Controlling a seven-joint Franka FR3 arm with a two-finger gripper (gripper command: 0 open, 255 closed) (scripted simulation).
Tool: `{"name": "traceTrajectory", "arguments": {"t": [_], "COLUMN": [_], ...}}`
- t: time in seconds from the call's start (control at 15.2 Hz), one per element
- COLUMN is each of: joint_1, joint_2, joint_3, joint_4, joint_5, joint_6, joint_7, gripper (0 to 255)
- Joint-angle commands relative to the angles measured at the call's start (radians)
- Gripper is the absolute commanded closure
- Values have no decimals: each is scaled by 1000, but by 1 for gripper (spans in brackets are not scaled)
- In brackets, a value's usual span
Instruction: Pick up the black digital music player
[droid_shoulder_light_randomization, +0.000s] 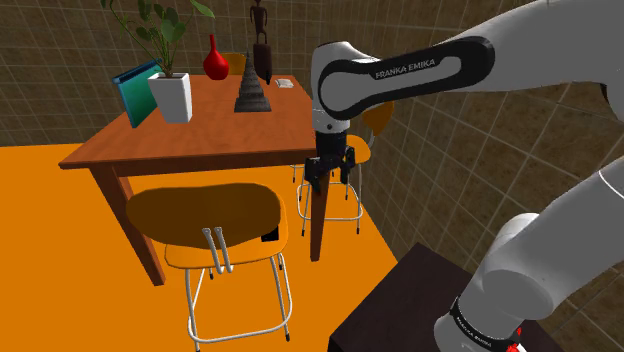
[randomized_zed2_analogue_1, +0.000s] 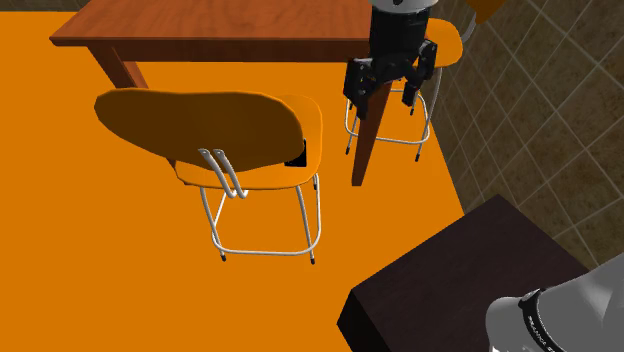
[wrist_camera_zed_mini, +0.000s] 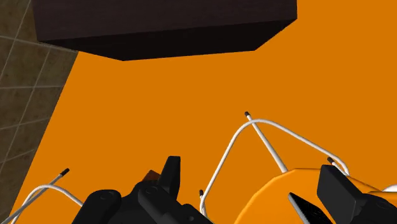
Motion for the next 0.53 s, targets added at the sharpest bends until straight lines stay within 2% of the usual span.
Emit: {"name": "traceTrajectory", "arguments": {"t": [0.0,0.46], "joint_1": [2,23], "joint_2": [85,363], "joint_3": [18,59], "joint_4": [44,226], "joint_5": [6,7], "joint_6": [31,96], "joint_7": [44,192], "gripper": [0,0]}}
